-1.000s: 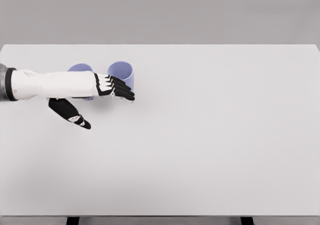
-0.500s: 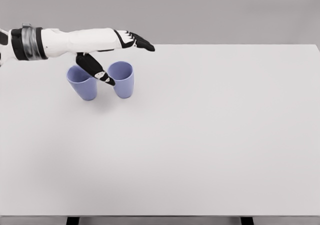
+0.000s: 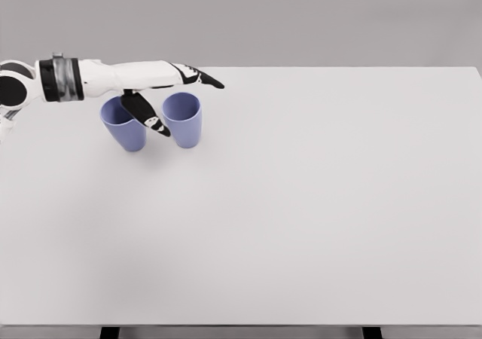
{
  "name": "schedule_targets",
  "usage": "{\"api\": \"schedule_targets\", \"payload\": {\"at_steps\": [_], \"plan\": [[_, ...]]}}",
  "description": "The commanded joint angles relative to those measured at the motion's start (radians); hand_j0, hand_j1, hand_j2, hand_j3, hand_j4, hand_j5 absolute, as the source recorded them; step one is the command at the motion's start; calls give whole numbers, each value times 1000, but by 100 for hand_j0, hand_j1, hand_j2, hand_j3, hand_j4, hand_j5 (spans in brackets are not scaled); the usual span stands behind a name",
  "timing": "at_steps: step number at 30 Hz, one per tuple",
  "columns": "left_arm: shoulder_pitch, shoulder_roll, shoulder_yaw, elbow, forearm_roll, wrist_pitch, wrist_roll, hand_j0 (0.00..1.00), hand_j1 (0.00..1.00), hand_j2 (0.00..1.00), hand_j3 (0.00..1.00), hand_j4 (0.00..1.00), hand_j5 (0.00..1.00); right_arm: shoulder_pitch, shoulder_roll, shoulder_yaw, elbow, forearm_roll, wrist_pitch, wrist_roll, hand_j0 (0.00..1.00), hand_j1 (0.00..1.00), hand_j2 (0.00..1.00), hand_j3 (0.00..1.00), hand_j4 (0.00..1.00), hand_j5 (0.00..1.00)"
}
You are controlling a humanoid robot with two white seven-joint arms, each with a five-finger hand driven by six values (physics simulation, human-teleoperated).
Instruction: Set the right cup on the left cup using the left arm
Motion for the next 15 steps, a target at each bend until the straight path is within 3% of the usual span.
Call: {"api": "schedule_targets", "payload": {"at_steps": [1,9,15], "plan": [[0,-12,0,18,-6,3,0,100,100,100,100,100,100,0,0,-1,0,0,0,0,100,100,100,100,100,100],[3,-18,-12,41,-16,3,0,100,100,100,100,100,100,0,0,-1,0,0,0,0,100,100,100,100,100,100],[0,-48,-7,67,-125,3,0,100,100,100,100,100,100,0,0,-1,0,0,0,0,100,100,100,100,100,100]]}}
